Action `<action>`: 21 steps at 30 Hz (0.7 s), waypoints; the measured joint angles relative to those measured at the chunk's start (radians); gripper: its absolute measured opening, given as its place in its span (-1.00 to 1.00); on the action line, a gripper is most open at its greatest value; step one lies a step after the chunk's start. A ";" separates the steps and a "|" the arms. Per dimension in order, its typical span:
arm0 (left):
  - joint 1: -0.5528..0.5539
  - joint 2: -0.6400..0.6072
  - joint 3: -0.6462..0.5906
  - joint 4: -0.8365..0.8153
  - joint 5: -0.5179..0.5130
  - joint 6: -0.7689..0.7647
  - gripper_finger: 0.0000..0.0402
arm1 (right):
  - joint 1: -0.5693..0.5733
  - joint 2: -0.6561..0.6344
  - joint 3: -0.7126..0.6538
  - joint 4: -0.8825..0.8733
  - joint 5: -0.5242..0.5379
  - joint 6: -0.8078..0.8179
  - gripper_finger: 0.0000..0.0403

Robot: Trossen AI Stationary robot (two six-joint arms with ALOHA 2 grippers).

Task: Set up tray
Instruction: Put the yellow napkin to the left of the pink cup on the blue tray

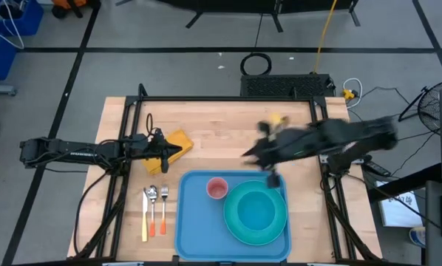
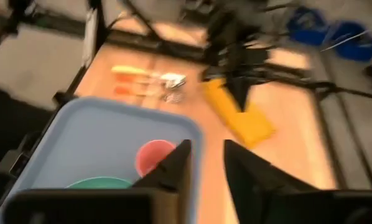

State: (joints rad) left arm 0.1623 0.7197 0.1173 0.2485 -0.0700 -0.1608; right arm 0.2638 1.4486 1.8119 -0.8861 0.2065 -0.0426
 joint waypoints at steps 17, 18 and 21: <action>0.000 0.000 0.000 0.002 -0.010 -0.003 -0.87 | -0.027 -0.811 -1.181 0.737 0.028 0.139 -1.00; 0.000 0.000 0.000 0.002 -0.010 -0.003 -0.87 | -0.027 -0.830 -1.229 0.773 0.026 0.138 -0.99; 0.000 0.000 0.000 0.017 -0.009 -0.004 -0.87 | -0.027 -0.876 -1.324 0.814 0.026 0.131 -1.00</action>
State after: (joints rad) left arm 0.1619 0.7200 0.1169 0.2656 -0.0790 -0.1644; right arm 0.2367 0.5728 0.4878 -0.0723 0.2321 0.0887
